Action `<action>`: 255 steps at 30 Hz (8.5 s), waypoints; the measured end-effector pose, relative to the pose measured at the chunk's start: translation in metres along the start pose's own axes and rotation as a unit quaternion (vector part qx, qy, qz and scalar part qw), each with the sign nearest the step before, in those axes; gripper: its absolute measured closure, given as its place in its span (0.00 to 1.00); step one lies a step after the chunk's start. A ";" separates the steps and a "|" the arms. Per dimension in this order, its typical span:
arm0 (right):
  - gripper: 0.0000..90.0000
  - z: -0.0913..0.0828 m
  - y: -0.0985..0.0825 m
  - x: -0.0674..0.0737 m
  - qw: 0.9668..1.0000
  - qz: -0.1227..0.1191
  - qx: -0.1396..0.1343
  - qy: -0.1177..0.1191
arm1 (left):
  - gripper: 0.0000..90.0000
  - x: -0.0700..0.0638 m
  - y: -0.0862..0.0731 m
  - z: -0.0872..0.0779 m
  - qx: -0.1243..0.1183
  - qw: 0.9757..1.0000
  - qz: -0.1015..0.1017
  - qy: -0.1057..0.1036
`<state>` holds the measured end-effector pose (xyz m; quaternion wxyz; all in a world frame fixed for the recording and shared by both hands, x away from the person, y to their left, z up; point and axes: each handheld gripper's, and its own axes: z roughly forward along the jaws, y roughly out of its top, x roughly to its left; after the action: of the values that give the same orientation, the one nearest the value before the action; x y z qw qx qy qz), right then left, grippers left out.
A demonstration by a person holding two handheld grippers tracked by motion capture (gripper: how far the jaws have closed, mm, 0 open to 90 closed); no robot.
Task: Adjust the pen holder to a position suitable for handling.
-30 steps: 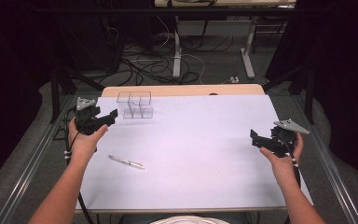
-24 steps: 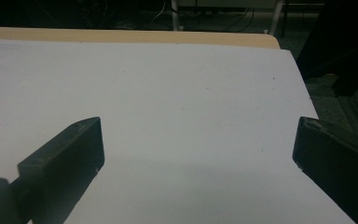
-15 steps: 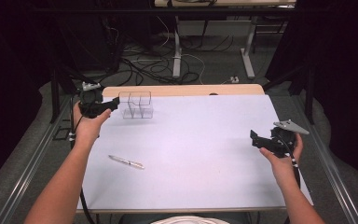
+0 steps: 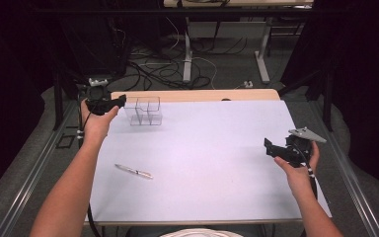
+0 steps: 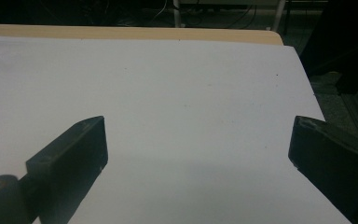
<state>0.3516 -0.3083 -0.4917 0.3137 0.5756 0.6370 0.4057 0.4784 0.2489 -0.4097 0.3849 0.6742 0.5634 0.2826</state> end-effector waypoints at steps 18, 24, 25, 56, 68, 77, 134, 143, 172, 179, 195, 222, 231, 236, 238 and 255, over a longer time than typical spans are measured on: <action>0.05 0.004 -0.002 -0.002 1.000 -0.003 0.001 -0.001 | 0.62 0.005 0.002 0.037 0.020 1.000 0.005 0.020; 0.05 0.006 -0.003 -0.002 1.000 0.001 -0.009 -0.003 | 0.65 0.009 -0.001 0.050 0.039 0.999 0.002 0.018; 0.05 0.005 -0.003 -0.002 1.000 0.000 0.003 0.001 | 0.65 0.009 -0.002 0.052 0.041 0.999 -0.002 0.017; 0.05 0.007 -0.005 -0.002 1.000 -0.005 0.013 0.010 | 0.88 0.016 -0.014 0.088 0.100 0.994 -0.040 0.021; 0.05 0.008 -0.005 -0.001 1.000 -0.002 0.013 0.014 | 0.98 0.011 -0.014 0.088 0.109 0.992 -0.036 0.043; 0.06 0.008 -0.005 -0.002 1.000 -0.001 0.014 0.015 | 0.99 0.010 -0.012 0.086 0.122 0.990 -0.053 0.051; 0.06 0.007 -0.006 0.000 1.000 -0.010 0.015 0.019 | 0.99 -0.072 -0.040 0.022 0.157 0.982 -0.099 -0.021; 0.06 0.007 -0.006 0.001 1.000 -0.010 0.015 0.020 | 0.99 -0.091 -0.051 0.007 0.161 0.982 -0.093 -0.028; 0.06 0.008 -0.006 0.005 0.999 -0.021 0.015 0.023 | 0.96 -0.092 -0.079 -0.017 0.166 0.979 -0.087 -0.080; 0.06 0.008 -0.006 0.004 0.999 -0.020 0.017 0.020 | 0.91 -0.086 -0.082 -0.017 0.155 0.980 -0.078 -0.099; 0.06 0.009 -0.006 0.004 0.999 -0.020 0.016 0.021 | 0.99 -0.060 -0.088 -0.022 0.089 0.988 -0.067 -0.104; 0.06 0.010 -0.008 0.006 0.999 -0.023 0.017 0.016 | 1.00 -0.106 -0.094 -0.003 0.115 0.986 -0.020 -0.117; 0.06 0.011 -0.008 0.007 0.999 -0.024 0.020 0.022 | 1.00 -0.126 -0.091 0.001 0.118 0.984 -0.006 -0.132; 0.06 0.010 -0.008 0.007 0.999 -0.022 0.021 0.021 | 1.00 -0.131 -0.092 0.001 0.117 0.983 0.000 -0.143; 0.06 0.010 -0.008 0.008 0.999 -0.022 0.021 0.022 | 1.00 -0.133 -0.092 0.001 0.116 0.983 0.001 -0.143; 0.06 0.010 -0.008 0.010 0.999 -0.025 0.020 0.026 | 1.00 -0.131 -0.092 0.002 0.112 0.982 0.005 -0.152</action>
<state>0.3553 -0.2973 -0.5034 0.2955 0.5547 0.6671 0.3999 0.4033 0.1266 -0.4807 0.3863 0.7509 0.5233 0.1141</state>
